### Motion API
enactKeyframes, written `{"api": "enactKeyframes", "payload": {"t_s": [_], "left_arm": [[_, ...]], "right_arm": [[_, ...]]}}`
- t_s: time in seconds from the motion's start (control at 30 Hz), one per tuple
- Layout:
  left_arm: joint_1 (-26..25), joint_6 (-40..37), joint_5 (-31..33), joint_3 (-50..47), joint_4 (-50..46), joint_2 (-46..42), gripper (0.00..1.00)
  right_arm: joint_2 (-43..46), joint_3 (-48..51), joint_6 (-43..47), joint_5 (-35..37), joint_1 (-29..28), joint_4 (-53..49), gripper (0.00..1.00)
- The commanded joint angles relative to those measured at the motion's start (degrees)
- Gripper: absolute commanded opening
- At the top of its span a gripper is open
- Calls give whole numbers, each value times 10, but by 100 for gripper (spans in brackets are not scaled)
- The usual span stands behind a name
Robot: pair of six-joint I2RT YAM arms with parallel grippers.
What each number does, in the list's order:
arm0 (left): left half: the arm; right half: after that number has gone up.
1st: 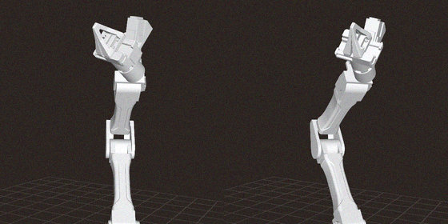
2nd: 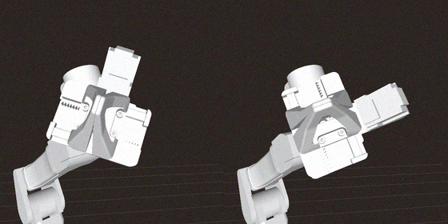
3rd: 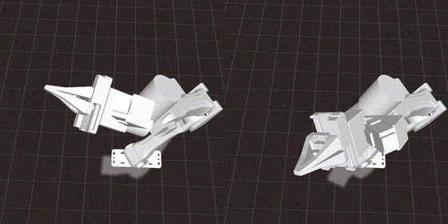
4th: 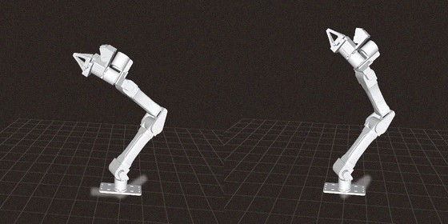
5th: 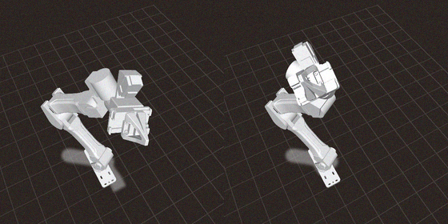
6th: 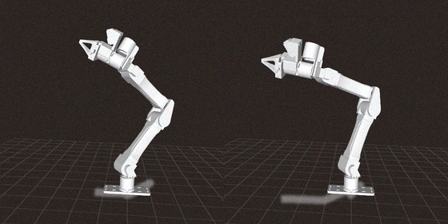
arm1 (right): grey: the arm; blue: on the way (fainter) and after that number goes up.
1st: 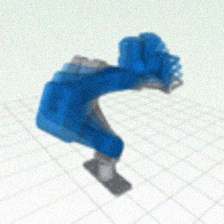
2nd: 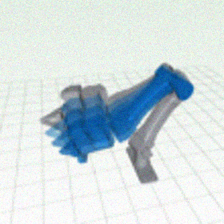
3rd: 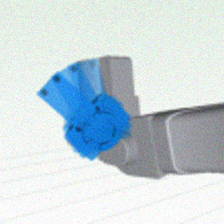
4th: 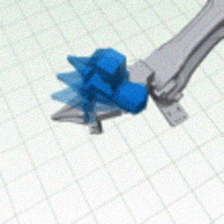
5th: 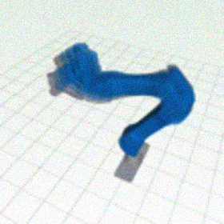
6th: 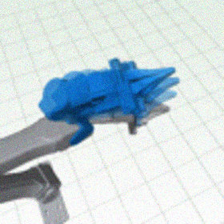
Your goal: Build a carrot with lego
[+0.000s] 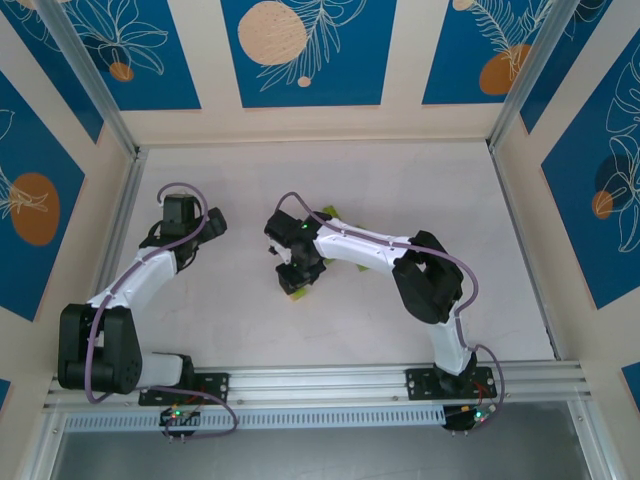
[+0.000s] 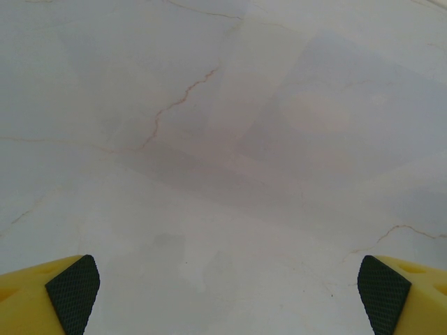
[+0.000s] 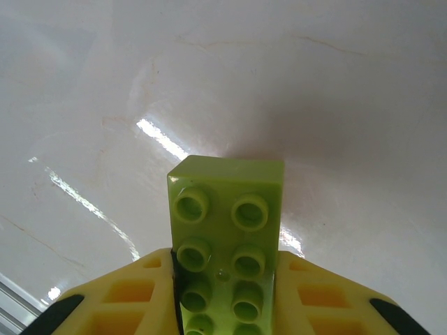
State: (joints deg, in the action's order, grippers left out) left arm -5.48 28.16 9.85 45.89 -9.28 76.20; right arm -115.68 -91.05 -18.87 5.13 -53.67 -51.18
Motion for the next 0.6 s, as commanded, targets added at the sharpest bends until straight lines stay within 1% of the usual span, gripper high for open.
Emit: {"api": "enactKeyframes", "payload": {"t_s": [0.0,0.3,0.4,0.57], "left_arm": [[4,-2,-5,16,-3,-11,98],[4,-1,-8,18,-1,-5,98],[4,-2,-9,18,-2,-7,98],[4,-2,-8,17,-3,-10,98]], "right_arm": [[-29,37,2,0,-5,-28,29],[-30,54,9,7,3,-27,29],[-16,37,15,5,14,-29,29],[1,-24,33,8,45,-42,29]]}}
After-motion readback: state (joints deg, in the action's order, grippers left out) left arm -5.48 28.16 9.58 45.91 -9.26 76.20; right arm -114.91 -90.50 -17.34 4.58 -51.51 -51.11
